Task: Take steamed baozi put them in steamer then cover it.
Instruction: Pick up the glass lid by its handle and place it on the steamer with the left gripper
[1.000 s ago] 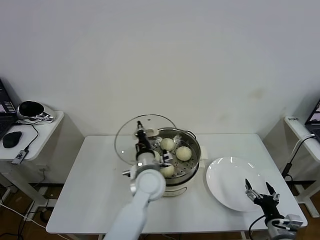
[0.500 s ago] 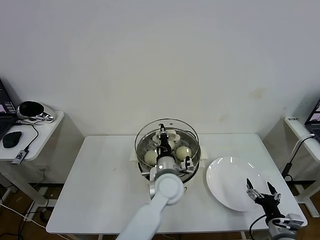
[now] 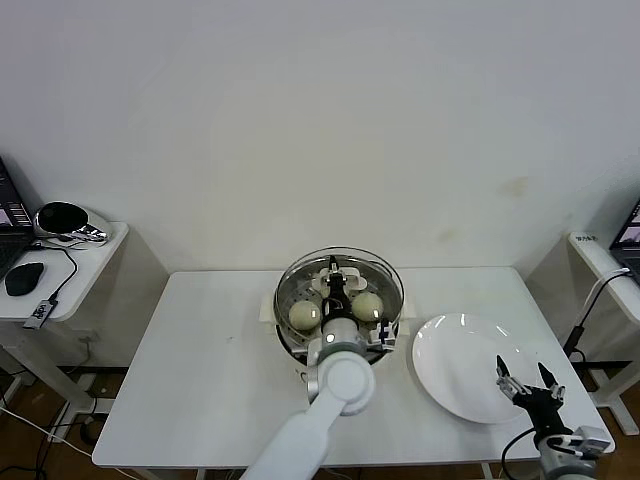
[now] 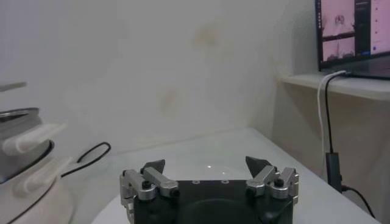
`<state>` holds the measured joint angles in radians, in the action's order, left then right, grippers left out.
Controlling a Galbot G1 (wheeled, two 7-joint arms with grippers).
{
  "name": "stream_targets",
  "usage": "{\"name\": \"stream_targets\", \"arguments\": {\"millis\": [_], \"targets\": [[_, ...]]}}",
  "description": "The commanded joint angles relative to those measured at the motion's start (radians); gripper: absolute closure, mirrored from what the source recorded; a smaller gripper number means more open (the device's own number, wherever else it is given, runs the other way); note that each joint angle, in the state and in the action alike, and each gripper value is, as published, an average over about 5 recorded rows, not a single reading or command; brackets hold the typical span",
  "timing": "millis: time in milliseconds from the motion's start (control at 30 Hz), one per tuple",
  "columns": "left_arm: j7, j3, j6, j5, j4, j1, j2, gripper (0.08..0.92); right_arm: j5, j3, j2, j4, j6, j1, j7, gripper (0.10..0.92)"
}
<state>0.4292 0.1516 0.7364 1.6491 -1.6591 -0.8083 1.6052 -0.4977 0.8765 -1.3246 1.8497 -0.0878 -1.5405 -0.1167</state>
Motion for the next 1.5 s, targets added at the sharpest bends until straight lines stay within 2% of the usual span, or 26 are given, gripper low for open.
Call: {"name": "stream_targets", "arguments": {"millis": [33,400,933,1500], "targets": [[0.034,-0.002,0.046,0.011,0.028,0.001,0.003,0.860,0.003,0.003,0.000,-0.004,0.002,0.002,-0.001,0.203],[0.036,-0.010,0.046,-0.022,0.031,0.001,0.004,0.860,0.012,0.000,-0.002,-0.009,0.005,0.005,-0.001,0.203],[-0.042,-0.018,0.043,-0.046,0.052,-0.004,0.001,0.860,0.018,0.002,-0.004,-0.005,0.010,-0.003,-0.002,0.203],[-0.044,-0.014,0.042,-0.013,0.070,-0.014,0.000,0.860,0.019,0.004,-0.007,-0.006,0.014,-0.005,-0.003,0.203]]}}
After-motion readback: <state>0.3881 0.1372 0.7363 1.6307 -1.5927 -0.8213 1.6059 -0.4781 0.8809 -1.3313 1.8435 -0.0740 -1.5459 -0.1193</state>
